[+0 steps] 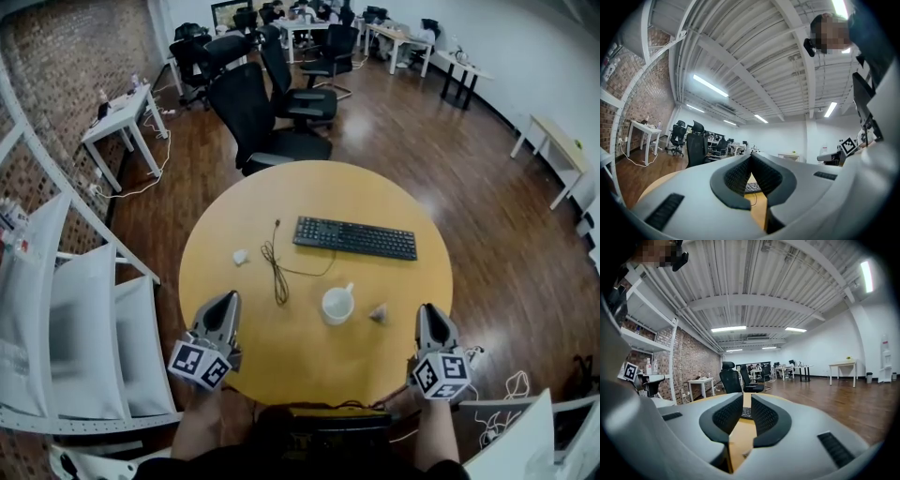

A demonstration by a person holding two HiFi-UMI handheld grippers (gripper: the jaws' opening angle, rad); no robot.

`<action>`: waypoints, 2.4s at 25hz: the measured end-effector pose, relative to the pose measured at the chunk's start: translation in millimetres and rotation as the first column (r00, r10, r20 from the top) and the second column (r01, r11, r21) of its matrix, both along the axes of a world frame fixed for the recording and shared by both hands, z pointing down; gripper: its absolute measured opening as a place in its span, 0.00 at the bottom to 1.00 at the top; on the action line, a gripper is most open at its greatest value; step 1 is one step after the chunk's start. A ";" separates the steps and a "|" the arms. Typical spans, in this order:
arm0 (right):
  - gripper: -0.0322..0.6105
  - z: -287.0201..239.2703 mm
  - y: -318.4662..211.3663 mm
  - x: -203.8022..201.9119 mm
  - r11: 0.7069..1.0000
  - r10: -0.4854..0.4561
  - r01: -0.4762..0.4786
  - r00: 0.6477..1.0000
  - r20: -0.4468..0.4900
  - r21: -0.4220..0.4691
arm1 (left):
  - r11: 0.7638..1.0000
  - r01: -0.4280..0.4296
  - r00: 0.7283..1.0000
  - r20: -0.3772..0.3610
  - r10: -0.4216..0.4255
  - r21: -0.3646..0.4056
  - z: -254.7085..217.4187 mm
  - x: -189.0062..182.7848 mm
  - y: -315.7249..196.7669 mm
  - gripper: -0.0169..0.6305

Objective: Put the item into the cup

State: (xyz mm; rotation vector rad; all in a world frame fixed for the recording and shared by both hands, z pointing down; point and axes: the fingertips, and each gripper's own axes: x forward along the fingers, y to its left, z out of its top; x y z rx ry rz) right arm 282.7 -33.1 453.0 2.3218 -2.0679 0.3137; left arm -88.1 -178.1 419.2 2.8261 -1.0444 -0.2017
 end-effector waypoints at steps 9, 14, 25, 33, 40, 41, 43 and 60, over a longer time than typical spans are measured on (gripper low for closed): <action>0.29 43.1 -8.4 8.6 0.988 -0.027 0.030 0.999 0.023 -0.152 | 0.996 0.002 1.000 0.009 -0.001 -0.088 32.6 16.6 3.2 0.03; 0.29 73.8 -18.4 8.1 0.976 -0.022 0.030 0.999 0.038 -0.216 | 0.990 0.021 0.999 0.048 -0.014 -0.138 57.0 15.0 1.2 0.03; 0.43 146.8 -39.2 9.0 0.921 -0.002 0.037 0.996 0.092 -0.387 | 0.968 0.051 0.995 0.093 -0.029 -0.245 104.8 29.6 -9.5 0.09; 0.43 200.5 -56.5 4.8 0.874 0.015 0.051 0.991 0.132 -0.483 | 0.950 0.068 0.992 0.119 -0.033 -0.304 131.9 38.1 -21.5 0.09; 0.43 235.1 -69.5 2.5 0.840 0.066 0.002 0.992 0.105 -0.542 | 0.931 0.086 0.988 0.148 -0.035 -0.354 154.4 42.0 -22.2 0.09; 0.43 236.0 -71.0 3.3 0.841 0.075 -0.009 0.992 0.100 -0.541 | 0.929 0.087 0.989 0.147 -0.036 -0.359 155.2 42.1 -22.3 0.09; 0.43 236.9 -73.7 4.3 0.843 0.079 -0.013 0.992 0.100 -0.538 | 0.926 0.086 0.990 0.139 -0.036 -0.369 156.3 42.3 -22.0 0.09; 0.36 249.9 -73.3 -10.6 0.797 -0.011 -0.001 1.000 -0.017 -0.604 | 0.902 0.074 0.991 0.131 -0.019 -0.425 174.8 41.5 -8.9 0.09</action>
